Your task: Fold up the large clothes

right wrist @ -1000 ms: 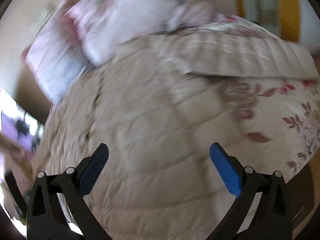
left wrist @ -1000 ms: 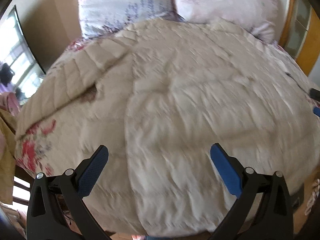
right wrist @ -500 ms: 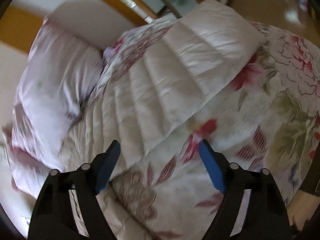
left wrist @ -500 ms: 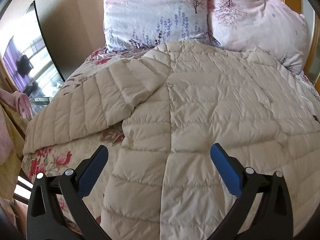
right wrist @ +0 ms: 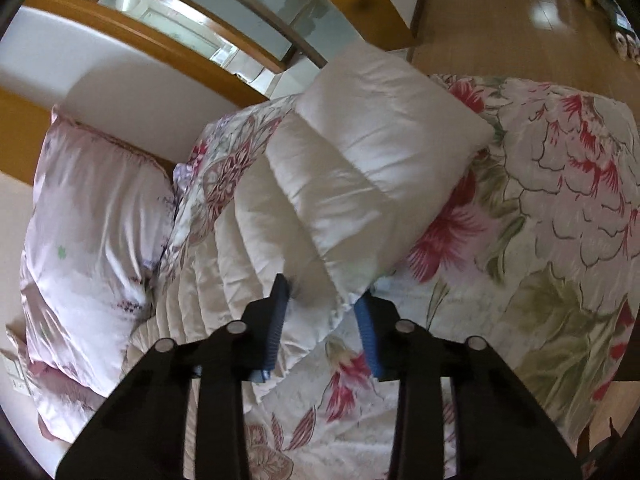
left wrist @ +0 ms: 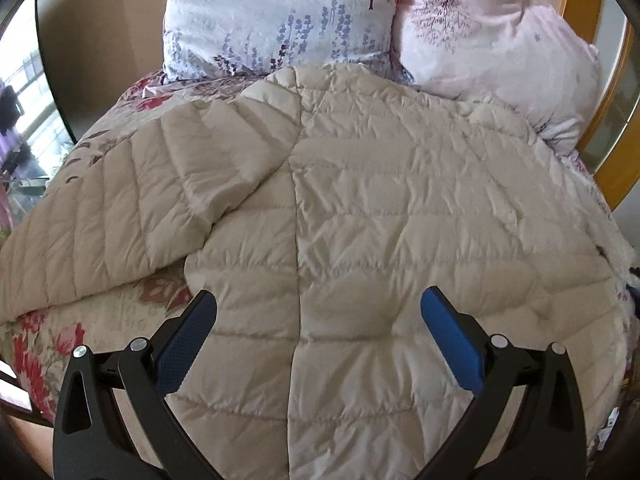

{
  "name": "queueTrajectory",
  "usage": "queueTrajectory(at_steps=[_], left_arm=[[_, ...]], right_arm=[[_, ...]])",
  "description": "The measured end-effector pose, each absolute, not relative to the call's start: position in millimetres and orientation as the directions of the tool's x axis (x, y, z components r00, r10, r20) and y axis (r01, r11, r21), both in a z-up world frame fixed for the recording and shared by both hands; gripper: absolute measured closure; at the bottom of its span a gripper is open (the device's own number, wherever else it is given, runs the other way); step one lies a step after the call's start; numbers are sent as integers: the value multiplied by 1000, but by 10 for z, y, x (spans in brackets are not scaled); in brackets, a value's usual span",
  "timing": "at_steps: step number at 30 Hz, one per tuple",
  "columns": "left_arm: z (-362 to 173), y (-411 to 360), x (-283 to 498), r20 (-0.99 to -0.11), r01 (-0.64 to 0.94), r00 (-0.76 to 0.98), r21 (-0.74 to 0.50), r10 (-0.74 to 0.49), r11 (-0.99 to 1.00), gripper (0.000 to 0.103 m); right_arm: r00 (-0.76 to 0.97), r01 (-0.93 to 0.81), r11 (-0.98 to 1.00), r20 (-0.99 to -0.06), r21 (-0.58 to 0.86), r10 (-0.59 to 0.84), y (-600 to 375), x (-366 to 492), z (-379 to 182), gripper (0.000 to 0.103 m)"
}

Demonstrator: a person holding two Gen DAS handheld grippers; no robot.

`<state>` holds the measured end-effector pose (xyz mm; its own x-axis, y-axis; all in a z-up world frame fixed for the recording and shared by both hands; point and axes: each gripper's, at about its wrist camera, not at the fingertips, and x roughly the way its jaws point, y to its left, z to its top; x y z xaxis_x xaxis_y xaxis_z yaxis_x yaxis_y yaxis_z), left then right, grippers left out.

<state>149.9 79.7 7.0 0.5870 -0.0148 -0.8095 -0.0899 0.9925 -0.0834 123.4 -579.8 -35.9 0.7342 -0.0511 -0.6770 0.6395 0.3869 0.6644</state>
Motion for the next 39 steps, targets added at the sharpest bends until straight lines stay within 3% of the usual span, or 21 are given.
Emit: queueTrajectory(at_steps=[8, 9, 11, 13, 17, 21, 26, 30, 35, 39], left_arm=[[160, 859, 1606, -771, -40, 631, -140, -84, 989, 1], [165, 867, 1615, -766, -36, 636, -146, -90, 989, 1], [153, 894, 1639, -764, -32, 637, -165, -107, 986, 1], [134, 921, 1655, -764, -33, 634, -181, -119, 983, 1], [114, 998, 1668, -749, -16, 634, -263, -194, 965, 1], [139, 1056, 1651, -715, 9, 650, -332, -257, 943, 1], [201, 1108, 1667, -658, 36, 667, -441, -350, 897, 1], [237, 1110, 1742, -631, 58, 651, -513, -422, 856, 1], [196, 1128, 1923, -592, 45, 614, -635, -522, 772, 1], [72, 1095, 2079, -576, 2, 577, -708, -579, 707, 1]], right_arm=[[711, 683, 362, -690, 635, -131, -5926, 1145, -287, 71], [700, 696, 367, -697, 617, -155, -5941, 1142, -263, 74], [669, 723, 400, -715, 563, -204, -5935, 1194, -188, 94], [652, 731, 456, -716, 507, -250, -5885, 1269, -56, 98], [668, 702, 593, -654, 395, -355, -5568, 1436, 368, 99], [747, 599, 737, -550, 312, -374, -5065, 1632, 809, 99], [879, 331, 909, -433, 251, -201, -4150, 1783, 1162, 99], [911, 63, 979, -412, 192, 22, -3300, 1857, 1220, 99], [820, -207, 969, -516, 134, 247, -2190, 1991, 917, 99], [708, -318, 943, -636, 101, 307, -1559, 2064, 510, 99]])
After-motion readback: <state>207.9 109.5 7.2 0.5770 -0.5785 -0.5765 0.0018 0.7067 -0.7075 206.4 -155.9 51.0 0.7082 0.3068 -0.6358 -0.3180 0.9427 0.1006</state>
